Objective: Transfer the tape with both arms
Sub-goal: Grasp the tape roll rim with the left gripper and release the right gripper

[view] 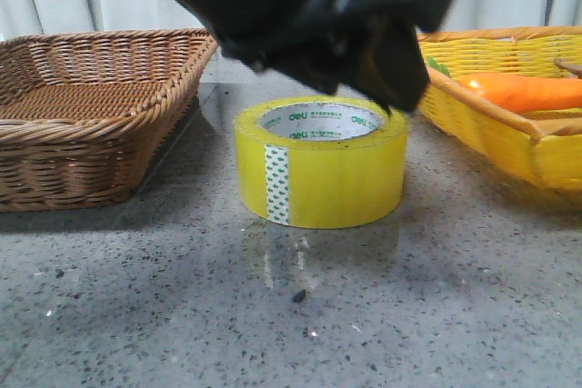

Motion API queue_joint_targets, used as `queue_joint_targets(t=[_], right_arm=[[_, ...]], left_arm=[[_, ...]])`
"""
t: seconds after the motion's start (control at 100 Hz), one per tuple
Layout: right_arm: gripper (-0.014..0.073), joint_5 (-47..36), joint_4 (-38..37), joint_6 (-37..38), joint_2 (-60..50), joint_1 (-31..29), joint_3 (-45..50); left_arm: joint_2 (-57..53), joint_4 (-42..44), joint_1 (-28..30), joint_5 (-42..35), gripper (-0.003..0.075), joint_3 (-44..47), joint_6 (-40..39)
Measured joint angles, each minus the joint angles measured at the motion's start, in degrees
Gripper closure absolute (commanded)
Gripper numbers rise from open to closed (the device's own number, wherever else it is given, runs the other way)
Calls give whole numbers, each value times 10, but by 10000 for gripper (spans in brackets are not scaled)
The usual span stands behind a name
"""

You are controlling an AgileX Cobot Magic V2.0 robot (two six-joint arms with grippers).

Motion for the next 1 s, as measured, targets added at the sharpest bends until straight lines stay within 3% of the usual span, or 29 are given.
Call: queue_joint_targets(t=[0.52,0.62,0.82,1.0], right_arm=[[666,0,7,0,0,0,0],[666,0,7,0,0,0,0],[666,1,9,0,0,0,0],[666,9,16,0,0,0,0]], left_arm=[[68,40,4,-6,325,-8,0],[72,41,5,-9,416,-8,0],[73,42,5,-15,738,-9,2],[72,39,5,-12,741,-9,1]])
